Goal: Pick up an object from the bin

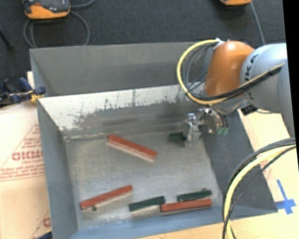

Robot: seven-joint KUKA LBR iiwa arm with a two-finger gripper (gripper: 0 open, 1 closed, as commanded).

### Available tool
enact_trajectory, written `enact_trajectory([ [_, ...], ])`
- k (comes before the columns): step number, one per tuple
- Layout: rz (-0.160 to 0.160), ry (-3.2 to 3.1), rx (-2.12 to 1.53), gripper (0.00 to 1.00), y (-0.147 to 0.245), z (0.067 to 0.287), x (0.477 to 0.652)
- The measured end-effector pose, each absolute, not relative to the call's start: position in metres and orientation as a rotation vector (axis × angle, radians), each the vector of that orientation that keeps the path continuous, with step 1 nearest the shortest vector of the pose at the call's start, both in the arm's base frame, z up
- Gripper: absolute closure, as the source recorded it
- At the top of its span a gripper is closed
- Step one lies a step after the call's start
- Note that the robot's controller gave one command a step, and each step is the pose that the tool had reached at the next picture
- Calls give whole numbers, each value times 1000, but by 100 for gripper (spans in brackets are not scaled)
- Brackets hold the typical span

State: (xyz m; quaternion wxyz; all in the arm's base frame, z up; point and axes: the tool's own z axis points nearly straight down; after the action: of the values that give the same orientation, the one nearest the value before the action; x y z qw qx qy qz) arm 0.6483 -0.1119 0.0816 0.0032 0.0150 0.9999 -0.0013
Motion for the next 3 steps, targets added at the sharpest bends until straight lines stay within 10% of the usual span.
enact_trajectory([
  [3,-4,3135,37,100,-111,81,648],
])
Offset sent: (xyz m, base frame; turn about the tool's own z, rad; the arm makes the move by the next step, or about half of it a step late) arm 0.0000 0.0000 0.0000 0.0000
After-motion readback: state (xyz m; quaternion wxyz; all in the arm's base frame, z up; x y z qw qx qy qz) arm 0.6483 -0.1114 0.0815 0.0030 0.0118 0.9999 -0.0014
